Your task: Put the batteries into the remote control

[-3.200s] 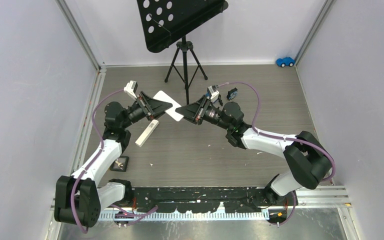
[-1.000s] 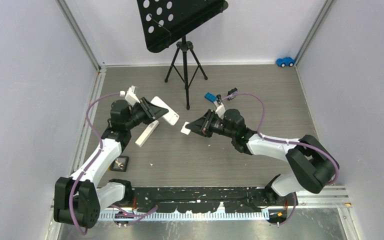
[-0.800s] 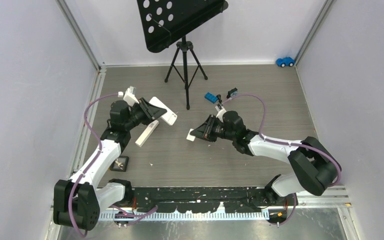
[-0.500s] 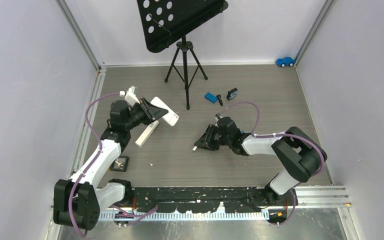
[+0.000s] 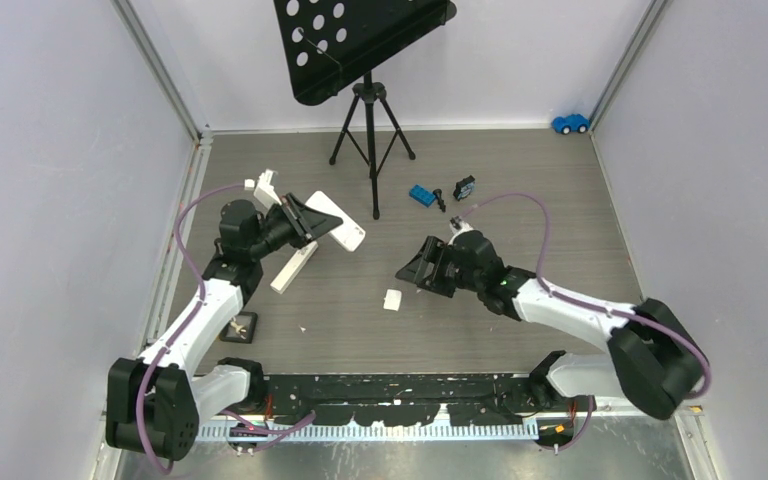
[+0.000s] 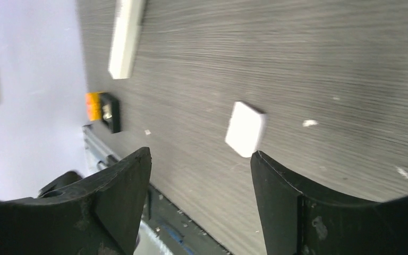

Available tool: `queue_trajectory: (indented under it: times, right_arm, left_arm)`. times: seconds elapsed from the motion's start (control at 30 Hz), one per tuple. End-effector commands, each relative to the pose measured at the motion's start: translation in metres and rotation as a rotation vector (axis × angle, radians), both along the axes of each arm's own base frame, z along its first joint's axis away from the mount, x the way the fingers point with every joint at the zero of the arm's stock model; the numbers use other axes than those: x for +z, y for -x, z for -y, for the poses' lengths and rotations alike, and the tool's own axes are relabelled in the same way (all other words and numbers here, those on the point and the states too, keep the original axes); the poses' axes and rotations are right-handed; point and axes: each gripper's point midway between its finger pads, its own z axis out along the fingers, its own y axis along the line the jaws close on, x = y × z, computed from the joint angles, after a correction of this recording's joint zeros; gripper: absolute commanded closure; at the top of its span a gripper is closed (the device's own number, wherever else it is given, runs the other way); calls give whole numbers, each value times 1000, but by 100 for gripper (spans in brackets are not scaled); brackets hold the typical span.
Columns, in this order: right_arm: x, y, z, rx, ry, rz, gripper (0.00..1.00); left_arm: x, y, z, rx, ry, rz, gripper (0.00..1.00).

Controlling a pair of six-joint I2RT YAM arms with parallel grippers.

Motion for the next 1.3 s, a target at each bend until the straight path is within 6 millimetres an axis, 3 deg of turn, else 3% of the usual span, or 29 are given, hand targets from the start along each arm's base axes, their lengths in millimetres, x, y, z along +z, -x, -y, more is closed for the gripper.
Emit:
queue_trajectory:
  times: [0.0,0.13,0.2,0.37,0.5,0.63,0.8,1.03,1.1,1.17,1.27]
  right_arm:
    - [79,9,-23,128,-196,201,25]
    - [171,19,-39,101,-482,364,17]
    - [200,17,-39,37,-566,407,14]
    - [228,-7,-40,-104,-615,421,13]
    - [256,-3,-58,-31,-718,435,13]
    - [269,-5,-71,6,-757,434,17]
    - [277,-12,-75,-5,-794,456,33]
    - [285,-11,-86,42,-822,455,70]
    - [282,-14,-82,33,-814,457,83]
    - [281,-15,-76,37,-812,478,94]
    - [282,-12,-65,81,-810,511,98]
  left_arm:
    - [43,7,15,-81,108,104,100]
    - [67,16,25,-133,210,115,100]
    - [81,21,29,-154,263,122,100]
    - [106,36,33,-197,363,119,100]
    - [118,44,33,-214,393,119,100]
    - [126,49,33,-229,426,105,100]
    - [133,54,35,-264,443,104,100]
    - [135,58,37,-299,445,95,99]
    - [137,60,39,-320,434,107,91]
    - [135,64,40,-354,404,115,74]
    - [132,70,43,-418,334,141,45]
